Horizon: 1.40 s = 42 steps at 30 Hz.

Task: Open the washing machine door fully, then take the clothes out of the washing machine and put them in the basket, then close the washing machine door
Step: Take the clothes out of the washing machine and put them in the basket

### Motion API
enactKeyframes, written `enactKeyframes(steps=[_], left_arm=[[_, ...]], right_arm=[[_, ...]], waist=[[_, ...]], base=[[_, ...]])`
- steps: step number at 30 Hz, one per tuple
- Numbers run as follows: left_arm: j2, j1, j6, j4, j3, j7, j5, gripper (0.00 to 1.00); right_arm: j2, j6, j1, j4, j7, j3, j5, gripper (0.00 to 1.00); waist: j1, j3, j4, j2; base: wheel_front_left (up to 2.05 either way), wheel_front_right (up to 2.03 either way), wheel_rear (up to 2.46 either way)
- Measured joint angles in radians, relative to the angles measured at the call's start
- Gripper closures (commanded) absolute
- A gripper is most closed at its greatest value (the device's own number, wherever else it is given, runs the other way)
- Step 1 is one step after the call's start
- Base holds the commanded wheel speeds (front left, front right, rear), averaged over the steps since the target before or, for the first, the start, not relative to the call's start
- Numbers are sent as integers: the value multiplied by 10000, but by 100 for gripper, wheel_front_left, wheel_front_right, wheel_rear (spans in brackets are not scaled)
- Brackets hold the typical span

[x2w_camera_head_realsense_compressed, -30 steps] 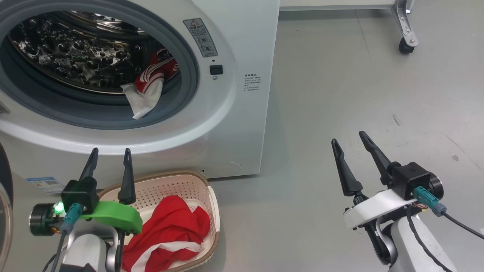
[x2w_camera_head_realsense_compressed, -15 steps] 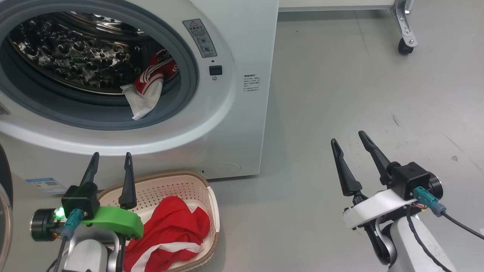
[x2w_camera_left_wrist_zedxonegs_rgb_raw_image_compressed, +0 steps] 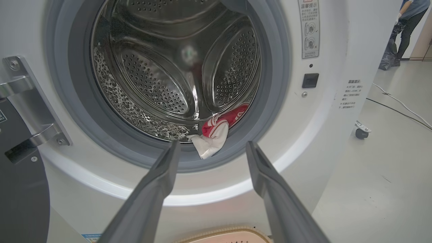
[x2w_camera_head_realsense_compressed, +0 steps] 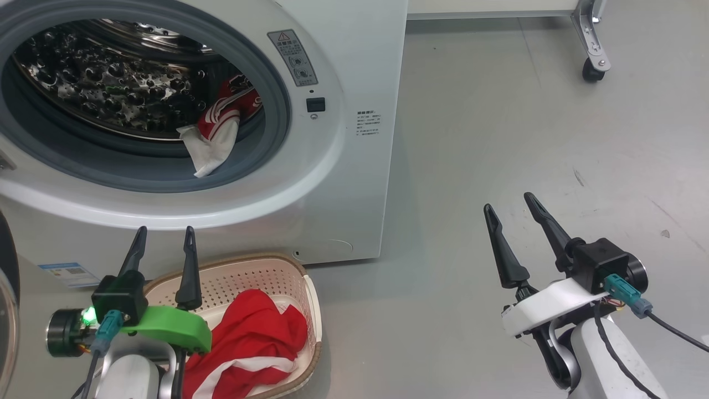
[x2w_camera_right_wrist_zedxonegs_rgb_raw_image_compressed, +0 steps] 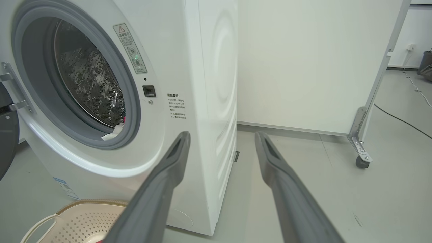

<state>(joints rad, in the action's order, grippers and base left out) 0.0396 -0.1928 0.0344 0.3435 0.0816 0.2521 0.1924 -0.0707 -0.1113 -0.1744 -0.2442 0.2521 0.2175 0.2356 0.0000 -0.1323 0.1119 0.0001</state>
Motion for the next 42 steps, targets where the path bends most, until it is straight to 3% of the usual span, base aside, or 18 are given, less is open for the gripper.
enactKeyframes(steps=[29, 42], left_arm=[[0, 205, 48, -109, 79, 0, 0, 0], [17, 233, 157, -514, -88, 0, 0, 0]], right_arm=[[38, -2, 17, -6, 0, 107, 0, 0], [48, -2, 19, 138, 0, 192, 12, 0]], waist=[[0, 123, 94, 0], [0, -528, 303, 0]], base=[[0, 0, 0], [0, 0, 0]])
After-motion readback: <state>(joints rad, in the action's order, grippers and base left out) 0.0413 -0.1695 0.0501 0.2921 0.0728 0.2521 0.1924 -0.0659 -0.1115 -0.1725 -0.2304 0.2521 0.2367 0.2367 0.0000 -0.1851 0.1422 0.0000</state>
